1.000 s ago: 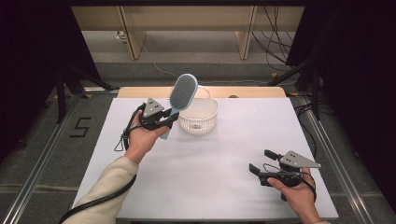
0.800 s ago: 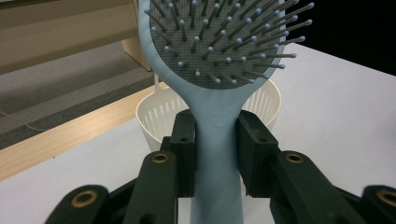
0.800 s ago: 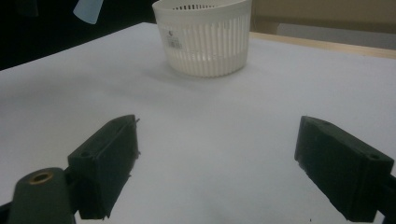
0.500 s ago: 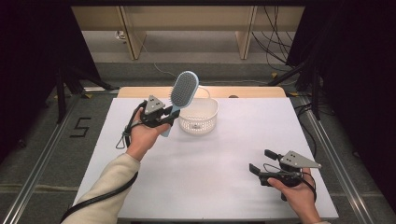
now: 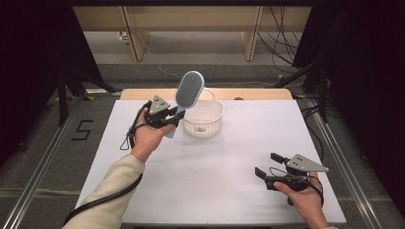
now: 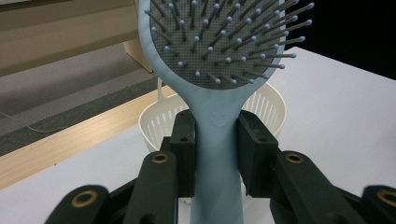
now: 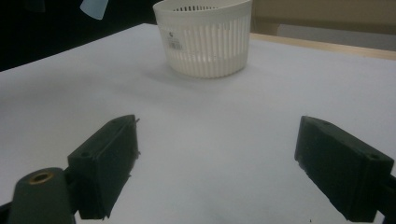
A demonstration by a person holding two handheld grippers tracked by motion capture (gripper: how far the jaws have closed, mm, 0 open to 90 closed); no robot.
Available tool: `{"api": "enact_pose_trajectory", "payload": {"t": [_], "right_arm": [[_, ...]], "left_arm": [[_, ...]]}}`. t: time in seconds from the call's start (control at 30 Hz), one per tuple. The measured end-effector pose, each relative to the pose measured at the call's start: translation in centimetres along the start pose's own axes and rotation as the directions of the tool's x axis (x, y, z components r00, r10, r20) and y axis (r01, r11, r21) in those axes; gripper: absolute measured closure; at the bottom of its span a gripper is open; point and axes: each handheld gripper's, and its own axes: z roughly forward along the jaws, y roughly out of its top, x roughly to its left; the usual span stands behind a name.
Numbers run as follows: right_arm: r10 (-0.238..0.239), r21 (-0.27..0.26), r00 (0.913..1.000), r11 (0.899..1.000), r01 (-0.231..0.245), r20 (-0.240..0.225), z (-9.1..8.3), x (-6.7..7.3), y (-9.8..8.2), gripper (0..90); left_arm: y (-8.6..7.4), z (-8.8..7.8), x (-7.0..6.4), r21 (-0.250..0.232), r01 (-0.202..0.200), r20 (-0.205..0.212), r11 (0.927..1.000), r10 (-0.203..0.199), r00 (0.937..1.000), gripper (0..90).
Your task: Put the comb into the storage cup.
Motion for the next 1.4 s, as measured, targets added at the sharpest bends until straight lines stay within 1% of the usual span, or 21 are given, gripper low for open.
{"api": "enact_pose_trajectory", "payload": {"t": [0.27,0.6,0.77,0.87,1.0,1.4], "right_arm": [[0.001,0.001,1.0000,1.000,-0.001,0.001,0.0,-0.1,0.0,14.3],[0.007,0.002,1.0000,1.000,-0.007,-0.002,0.1,-0.2,-0.1,14.3],[0.009,0.002,1.0000,1.000,-0.009,-0.003,0.1,-0.2,-0.2,14.3],[0.015,-0.001,0.9999,1.000,-0.015,0.000,0.0,-0.2,-0.1,14.3],[0.019,-0.002,0.9998,1.000,-0.019,0.002,0.0,-0.3,-0.2,14.3],[0.029,-0.003,0.9992,1.000,-0.029,0.028,-1.1,-0.2,-0.6,14.3]], "left_arm": [[0.3,0.5,0.0,-0.007,0.014,-0.005,0.9999,-0.014,0.9999,69.7],[0.7,1.1,-0.1,-0.004,0.006,-0.001,1.0000,-0.006,1.0000,69.8],[1.1,1.4,-0.2,-0.008,0.012,-0.005,0.9999,-0.012,0.9999,69.7],[1.3,1.6,-0.2,-0.005,0.007,-0.002,1.0000,-0.007,1.0000,69.7],[1.5,1.8,-0.2,-0.008,0.010,-0.002,0.9999,-0.010,1.0000,69.7],[2.2,2.8,-0.1,-0.009,0.006,0.006,0.9999,-0.006,1.0000,69.8]]}}
